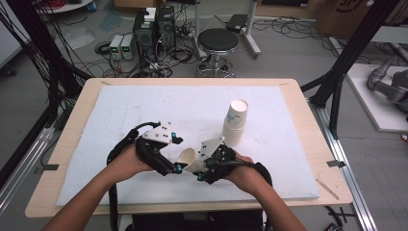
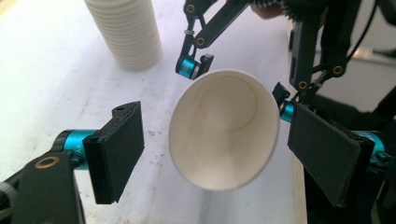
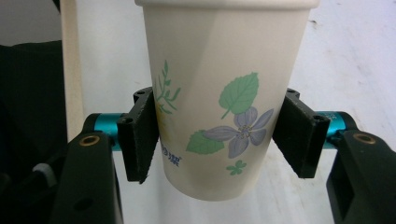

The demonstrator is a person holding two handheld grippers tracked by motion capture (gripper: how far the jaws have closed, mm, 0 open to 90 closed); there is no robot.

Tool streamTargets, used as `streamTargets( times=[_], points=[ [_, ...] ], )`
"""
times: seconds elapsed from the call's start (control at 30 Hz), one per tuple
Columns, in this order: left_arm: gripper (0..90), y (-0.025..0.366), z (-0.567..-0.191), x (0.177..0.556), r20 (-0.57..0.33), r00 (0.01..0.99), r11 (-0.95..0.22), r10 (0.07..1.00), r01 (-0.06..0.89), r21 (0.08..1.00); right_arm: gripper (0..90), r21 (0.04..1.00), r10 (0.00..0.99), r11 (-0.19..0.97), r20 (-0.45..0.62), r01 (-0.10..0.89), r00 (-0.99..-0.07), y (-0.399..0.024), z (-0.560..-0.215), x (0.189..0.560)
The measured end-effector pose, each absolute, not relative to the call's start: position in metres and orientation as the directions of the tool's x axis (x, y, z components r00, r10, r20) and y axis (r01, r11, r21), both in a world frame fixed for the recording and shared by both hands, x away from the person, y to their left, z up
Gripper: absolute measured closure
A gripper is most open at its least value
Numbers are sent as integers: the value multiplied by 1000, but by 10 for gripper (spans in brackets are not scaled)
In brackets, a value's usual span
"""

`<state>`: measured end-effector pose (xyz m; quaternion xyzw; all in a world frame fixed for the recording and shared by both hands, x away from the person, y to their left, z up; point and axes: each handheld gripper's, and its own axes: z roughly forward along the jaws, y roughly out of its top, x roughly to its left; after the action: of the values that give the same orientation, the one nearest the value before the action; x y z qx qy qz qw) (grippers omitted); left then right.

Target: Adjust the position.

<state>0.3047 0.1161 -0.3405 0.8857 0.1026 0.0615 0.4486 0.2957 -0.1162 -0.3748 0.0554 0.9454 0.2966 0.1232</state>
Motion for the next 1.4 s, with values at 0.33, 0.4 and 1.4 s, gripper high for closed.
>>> streamTargets(
  times=[0.33,0.4,1.4],
  points=[
    [187,147,-362,302,-46,929,-373,368,193,908,356,643,274,761,-196,88,-941,-146,-381,295],
    [186,150,-369,301,-58,918,-334,392,201,921,356,665,292,740,-186,99,-938,-154,-384,294],
    [198,183,-430,297,-126,808,-100,576,223,970,349,914,555,356,-41,193,-831,-248,-410,281]
  ],
)
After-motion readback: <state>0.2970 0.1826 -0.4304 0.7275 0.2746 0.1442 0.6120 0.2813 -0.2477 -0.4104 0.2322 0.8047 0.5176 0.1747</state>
